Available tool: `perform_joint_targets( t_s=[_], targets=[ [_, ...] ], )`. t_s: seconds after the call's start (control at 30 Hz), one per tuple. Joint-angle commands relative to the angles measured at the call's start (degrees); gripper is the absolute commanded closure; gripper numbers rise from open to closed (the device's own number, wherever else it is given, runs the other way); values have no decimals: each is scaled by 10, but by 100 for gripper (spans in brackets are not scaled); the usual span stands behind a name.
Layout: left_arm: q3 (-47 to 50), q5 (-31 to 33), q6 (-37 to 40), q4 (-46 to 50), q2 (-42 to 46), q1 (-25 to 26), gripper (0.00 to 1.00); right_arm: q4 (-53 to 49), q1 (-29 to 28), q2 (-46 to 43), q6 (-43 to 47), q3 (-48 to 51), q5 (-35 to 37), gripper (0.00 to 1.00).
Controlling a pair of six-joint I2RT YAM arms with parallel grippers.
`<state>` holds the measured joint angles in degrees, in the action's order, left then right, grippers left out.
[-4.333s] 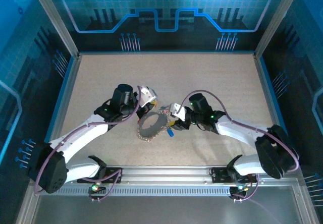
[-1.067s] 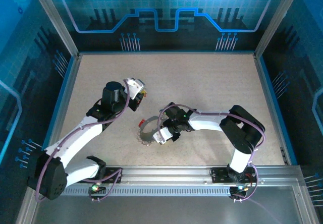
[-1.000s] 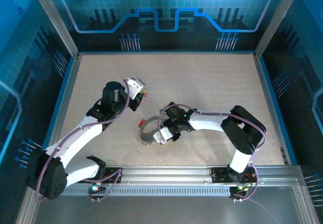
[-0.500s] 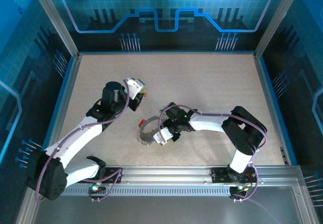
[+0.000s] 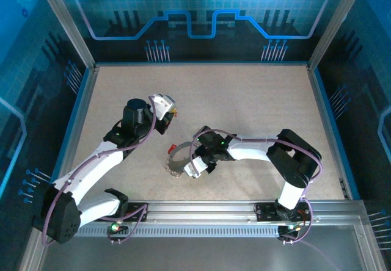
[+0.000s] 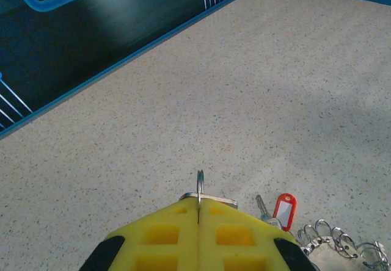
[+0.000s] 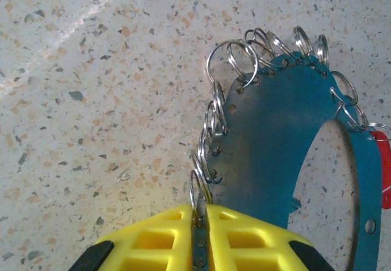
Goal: Put the keys on the keyring
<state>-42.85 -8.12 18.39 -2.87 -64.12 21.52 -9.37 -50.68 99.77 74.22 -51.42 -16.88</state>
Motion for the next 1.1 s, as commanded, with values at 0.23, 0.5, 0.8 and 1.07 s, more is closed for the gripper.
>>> perform_joint_targets(
  t_s=[0.23,0.5,0.8,1.07],
  targets=[
    [9,7,9,-4,11,-5,100,14,-17,12,2,20,1,85],
    [8,6,9,-3,11,-6,100,12,-21,17,3,18,2,85],
    [7,15,20,2,23,-5,100,4,-19,4,-18,14,-25,100],
    [-3,-33,65,32,73,-5,100,-72,35,-71,-87,-17,-136,100]
  ],
)
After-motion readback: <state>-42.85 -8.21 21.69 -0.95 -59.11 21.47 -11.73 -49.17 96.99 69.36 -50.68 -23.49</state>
